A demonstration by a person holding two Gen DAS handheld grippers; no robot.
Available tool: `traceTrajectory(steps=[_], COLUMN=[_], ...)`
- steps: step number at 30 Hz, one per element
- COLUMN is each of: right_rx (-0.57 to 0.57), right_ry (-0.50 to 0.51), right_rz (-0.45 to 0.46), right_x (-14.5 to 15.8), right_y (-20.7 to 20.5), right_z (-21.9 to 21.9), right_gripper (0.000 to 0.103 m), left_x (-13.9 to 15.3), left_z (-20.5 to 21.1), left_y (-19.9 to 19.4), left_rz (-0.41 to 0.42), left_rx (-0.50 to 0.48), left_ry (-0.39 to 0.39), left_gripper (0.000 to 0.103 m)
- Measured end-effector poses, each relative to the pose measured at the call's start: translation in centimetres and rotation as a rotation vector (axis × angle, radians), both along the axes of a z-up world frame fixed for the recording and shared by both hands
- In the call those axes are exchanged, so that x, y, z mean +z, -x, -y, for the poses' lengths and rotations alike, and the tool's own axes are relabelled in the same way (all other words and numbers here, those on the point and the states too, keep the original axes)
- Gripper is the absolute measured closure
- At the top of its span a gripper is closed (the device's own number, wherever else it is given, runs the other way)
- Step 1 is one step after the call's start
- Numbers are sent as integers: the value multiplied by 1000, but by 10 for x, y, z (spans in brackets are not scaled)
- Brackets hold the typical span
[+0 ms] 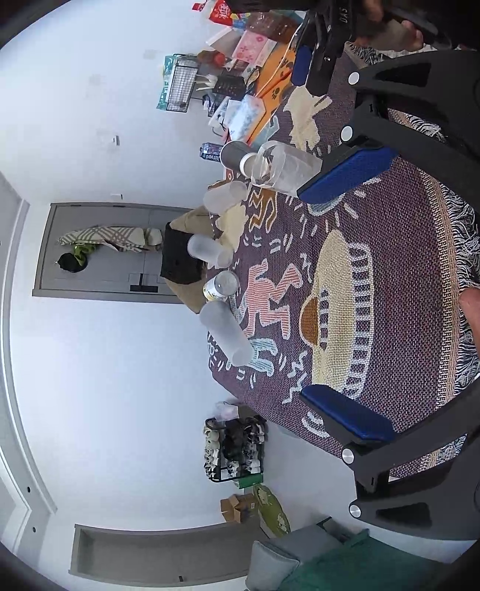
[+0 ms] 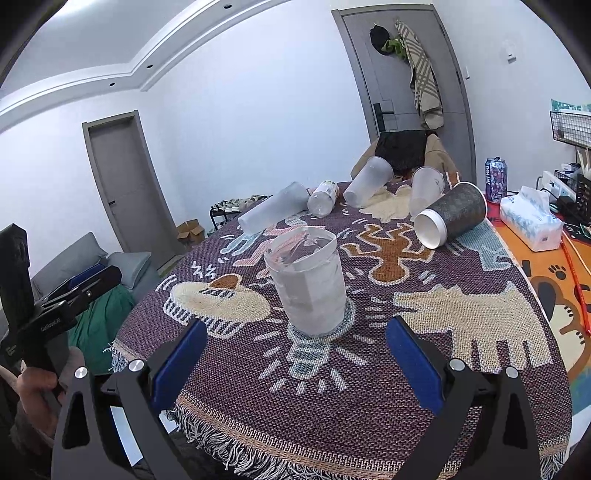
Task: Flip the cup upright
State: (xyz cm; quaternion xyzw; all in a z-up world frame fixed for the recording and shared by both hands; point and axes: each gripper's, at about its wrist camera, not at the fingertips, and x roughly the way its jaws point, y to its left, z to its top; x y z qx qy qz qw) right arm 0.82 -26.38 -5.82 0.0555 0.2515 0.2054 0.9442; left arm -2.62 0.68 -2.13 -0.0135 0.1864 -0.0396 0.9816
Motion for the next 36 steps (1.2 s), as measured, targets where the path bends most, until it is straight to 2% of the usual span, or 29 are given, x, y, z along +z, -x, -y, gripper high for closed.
traceTrajectory(steps=[36], right_rx=[-34], right_ry=[28], right_rz=[18], right_x=[4], right_y=[0], right_z=[3], right_gripper=[8], left_x=[1], left_z=[8], left_y=[-6], left_rz=[12], left_rx=[-26], left_ry=[4], left_gripper=[6])
